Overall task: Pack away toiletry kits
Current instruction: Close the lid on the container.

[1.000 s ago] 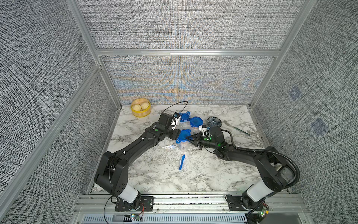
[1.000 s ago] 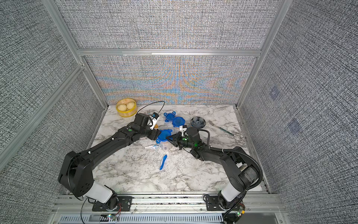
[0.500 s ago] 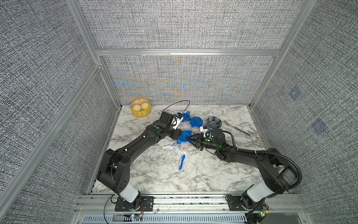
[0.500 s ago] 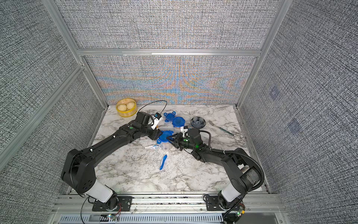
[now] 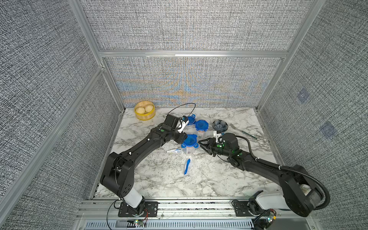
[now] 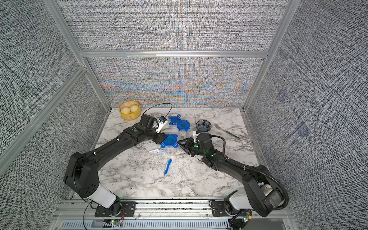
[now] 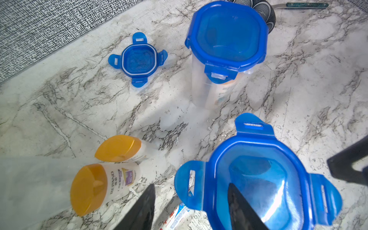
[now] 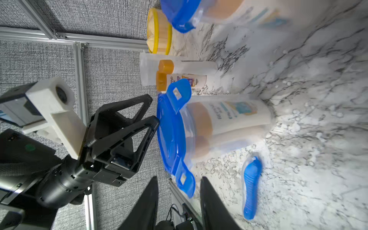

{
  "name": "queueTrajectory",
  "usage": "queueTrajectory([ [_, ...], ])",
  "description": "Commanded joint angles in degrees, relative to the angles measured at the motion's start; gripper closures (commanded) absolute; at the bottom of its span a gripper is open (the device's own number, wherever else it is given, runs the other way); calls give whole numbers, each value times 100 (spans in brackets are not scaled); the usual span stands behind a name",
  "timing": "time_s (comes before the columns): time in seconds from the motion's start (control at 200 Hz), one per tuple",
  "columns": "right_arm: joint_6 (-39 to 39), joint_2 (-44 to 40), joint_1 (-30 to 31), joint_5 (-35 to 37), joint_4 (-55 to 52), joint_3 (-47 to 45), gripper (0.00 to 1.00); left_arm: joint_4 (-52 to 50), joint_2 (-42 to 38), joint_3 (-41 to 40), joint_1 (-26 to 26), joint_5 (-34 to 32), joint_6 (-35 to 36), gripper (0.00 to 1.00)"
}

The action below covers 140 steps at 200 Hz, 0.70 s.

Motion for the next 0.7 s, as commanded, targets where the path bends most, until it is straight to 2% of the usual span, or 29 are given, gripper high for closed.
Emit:
queueTrajectory([
  [0.0,-617,-422,-19,793,-881,15,56,-448,-2,2,-5,22,60,43],
  [0.125,-1774,-865,-29,1463,-1761,346,52,-474,-36,144,1,141,81,42],
  [0.21,-2772,-964,-26,1711,-2074,633,45,-479,-49,285,-4,96,61,33],
  [0.335,-4077,-875,-30,1734,-2459,1076,33,-346,-103,439,1,65,-60,21],
  [0.45,-5080,-613,-46,1483,-2973,1572,24,-184,-231,370,7,149,-175,18],
  [0.56,-5706,-306,-54,1237,-3661,2193,19,40,-401,58,24,89,-323,18],
  [0.696,-6018,-74,-80,1089,-4076,2575,19,272,-454,-284,56,260,-344,19],
])
